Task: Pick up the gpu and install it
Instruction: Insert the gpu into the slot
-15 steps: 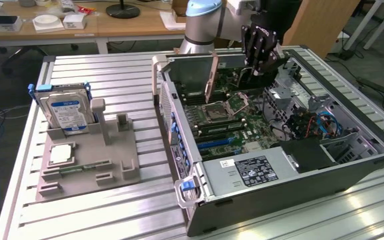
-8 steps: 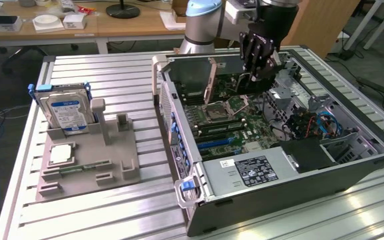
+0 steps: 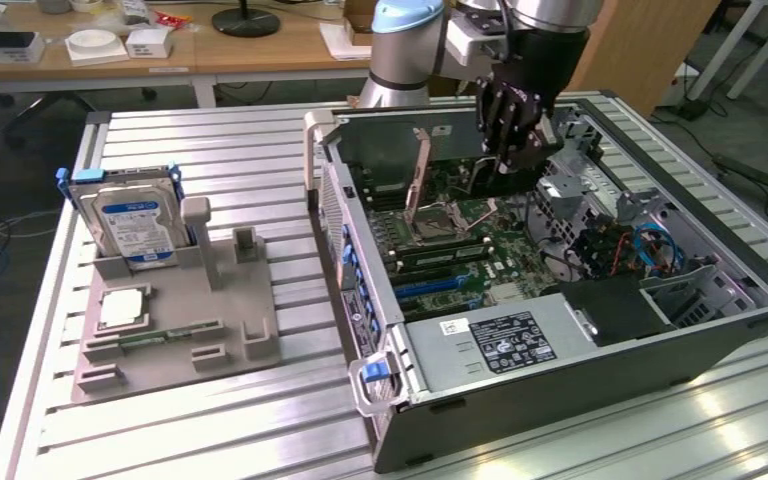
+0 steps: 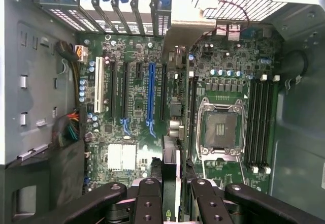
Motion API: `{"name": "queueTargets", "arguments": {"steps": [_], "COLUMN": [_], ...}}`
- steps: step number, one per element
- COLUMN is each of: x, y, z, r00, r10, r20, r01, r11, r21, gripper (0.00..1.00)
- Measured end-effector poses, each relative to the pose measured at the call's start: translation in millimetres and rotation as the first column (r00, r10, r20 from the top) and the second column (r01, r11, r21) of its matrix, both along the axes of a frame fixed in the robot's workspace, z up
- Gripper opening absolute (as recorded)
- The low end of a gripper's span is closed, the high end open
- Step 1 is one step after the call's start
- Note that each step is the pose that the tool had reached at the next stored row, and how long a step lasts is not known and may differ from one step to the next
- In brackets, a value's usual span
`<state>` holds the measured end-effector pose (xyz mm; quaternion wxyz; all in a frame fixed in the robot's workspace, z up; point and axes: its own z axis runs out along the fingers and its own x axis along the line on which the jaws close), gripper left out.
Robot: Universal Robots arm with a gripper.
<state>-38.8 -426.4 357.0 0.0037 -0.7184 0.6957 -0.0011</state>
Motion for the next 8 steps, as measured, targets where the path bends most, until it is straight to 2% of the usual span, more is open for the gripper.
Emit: {"name": "queueTargets", "arguments": {"steps": [5,8], "x": [-1.7,-7.1], "y": [0.0,0.0], "z": [-8.4,-11.4], "r00": [1.0,1.0], "r10": [0.0,0.0], "r20": [0.0001,0.0001], "r01": [0.0,0.0], "r11": [1.0,1.0], "r21": [-0.0001,0.0], "gripper": [0.27,0.27]}}
